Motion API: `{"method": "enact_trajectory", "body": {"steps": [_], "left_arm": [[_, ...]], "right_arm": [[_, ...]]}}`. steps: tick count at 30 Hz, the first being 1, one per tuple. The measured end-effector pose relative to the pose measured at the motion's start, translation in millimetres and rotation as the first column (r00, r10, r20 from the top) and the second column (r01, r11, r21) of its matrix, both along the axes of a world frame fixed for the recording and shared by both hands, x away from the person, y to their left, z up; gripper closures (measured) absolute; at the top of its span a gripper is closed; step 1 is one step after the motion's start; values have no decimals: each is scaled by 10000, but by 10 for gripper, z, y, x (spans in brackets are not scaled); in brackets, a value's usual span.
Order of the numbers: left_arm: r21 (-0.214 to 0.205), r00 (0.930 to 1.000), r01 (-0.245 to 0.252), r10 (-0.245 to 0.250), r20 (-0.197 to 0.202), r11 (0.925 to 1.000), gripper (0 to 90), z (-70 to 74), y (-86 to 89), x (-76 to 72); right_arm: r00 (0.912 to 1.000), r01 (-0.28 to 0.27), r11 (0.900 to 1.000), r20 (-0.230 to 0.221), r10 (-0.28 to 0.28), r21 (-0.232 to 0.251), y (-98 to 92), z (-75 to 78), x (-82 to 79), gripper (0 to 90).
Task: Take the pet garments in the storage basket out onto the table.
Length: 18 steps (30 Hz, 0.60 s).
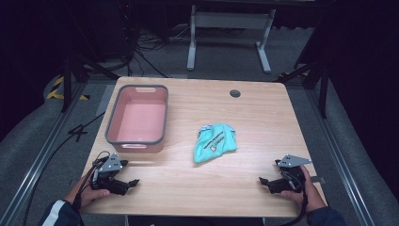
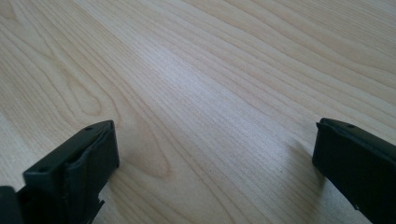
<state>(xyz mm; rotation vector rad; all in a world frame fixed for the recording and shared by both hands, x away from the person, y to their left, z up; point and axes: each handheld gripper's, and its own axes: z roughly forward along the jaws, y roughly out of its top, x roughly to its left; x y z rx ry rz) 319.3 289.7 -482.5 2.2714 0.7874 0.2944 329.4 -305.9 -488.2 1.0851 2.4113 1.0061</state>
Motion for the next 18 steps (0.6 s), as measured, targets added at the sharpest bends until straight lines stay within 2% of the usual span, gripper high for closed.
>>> {"method": "enact_trajectory", "body": {"steps": [18], "left_arm": [[-6, 10000, 19, -19, -22, 10000, 131, -1, -9, 8]], "right_arm": [[10000, -47, 10000, -7, 47, 4, -3, 0, 3, 6]]}}
